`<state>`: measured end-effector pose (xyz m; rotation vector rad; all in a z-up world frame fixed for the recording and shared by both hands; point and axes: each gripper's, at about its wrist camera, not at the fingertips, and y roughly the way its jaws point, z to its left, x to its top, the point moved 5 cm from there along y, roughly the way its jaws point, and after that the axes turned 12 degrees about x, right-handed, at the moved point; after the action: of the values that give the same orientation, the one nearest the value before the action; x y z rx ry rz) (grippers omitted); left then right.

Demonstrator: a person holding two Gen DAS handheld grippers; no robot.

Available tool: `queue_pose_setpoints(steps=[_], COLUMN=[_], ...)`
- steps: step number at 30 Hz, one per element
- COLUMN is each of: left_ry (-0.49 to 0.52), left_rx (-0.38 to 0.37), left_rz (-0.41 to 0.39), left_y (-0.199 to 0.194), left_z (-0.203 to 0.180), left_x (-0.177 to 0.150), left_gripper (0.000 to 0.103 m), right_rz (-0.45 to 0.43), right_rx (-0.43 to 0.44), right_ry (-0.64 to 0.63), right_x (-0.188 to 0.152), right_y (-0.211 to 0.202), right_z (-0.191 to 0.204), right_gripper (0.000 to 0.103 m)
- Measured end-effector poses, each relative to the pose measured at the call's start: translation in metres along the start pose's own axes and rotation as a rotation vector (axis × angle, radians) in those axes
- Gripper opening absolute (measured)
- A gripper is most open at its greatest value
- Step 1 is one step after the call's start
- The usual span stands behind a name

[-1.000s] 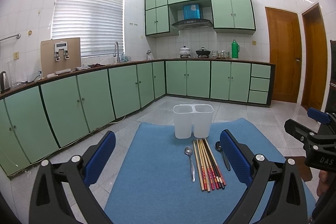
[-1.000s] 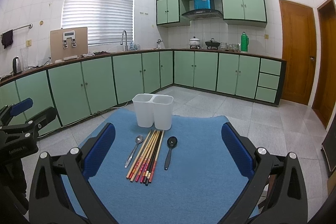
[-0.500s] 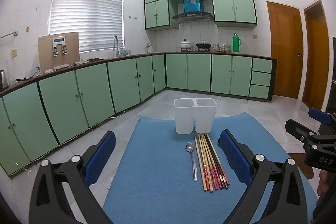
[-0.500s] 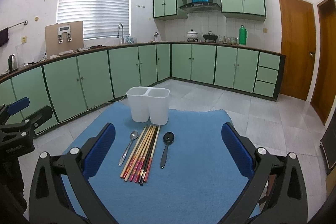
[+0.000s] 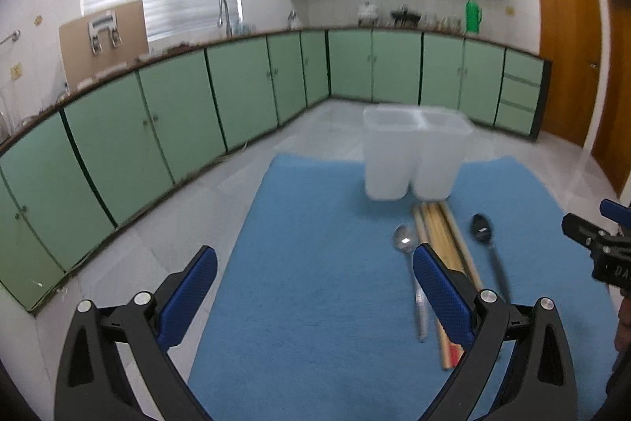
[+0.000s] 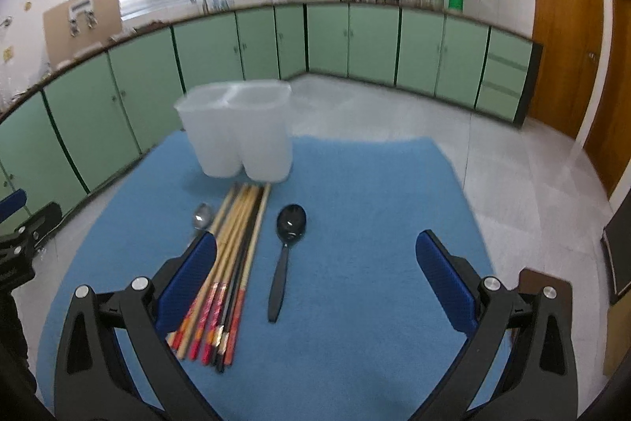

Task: Organize utensils
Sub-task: 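Grasp the black plastic spoon with the right gripper while the left gripper approaches the metal spoon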

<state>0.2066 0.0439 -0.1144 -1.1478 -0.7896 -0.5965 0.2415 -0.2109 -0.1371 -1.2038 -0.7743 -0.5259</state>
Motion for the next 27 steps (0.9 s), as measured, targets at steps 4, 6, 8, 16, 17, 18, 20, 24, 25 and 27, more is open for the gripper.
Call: queue_pose_setpoints(steps=[4,6,8,16,17,18,20,24,25,27], left_ry=[0.018,0.025,0.029,0.052,0.056,0.06,0.065,0.076,0.079,0.087], left_rx=[0.005,0.0,-0.008,-0.037,-0.038,-0.039,-0.045,-0.074,-0.081,-0.099], left_rz=[0.065,0.096,0.119,0.169,0.172,0.175,0.183,0.194,0.195,0.199], left_y=[0.039,0.058,0.07,0.103,0.106,0.107,0.111,0.115,0.115,0.116], left_z=[-0.009,-0.014,-0.02,-0.037,-0.039,-0.04,-0.042,-0.052,-0.055,-0.062], left_x=[-0.006,-0.009,-0.011,-0.014,-0.015,-0.015,-0.015,-0.014,-0.014,-0.012], left_gripper=[0.097,0.097,0.097,0.097,0.097,0.097,0.097,0.097,0.097,0.097], right_rz=[0.072,0.099,0.124,0.214,0.225,0.236,0.262,0.262,0.262,0.265], right_rx=[0.005,0.01,0.007,-0.012,-0.014,-0.012,-0.013,-0.022,-0.017,-0.011], right_ry=[0.042,0.051,0.047,0.069,0.079,0.092,0.11,0.075,0.07,0.071], right_x=[0.003,0.003,0.005,0.003,0.001,-0.001,-0.004,-0.008,-0.008,-0.007], right_y=[0.046,0.064,0.082,0.13,0.134,0.137,0.145,0.148,0.148,0.146], right_z=[-0.01,-0.012,-0.011,-0.011,-0.012,-0.012,-0.015,-0.01,-0.009,-0.009], right_gripper=[0.098,0.098,0.097,0.074,0.072,0.068,0.06,0.042,0.034,0.034])
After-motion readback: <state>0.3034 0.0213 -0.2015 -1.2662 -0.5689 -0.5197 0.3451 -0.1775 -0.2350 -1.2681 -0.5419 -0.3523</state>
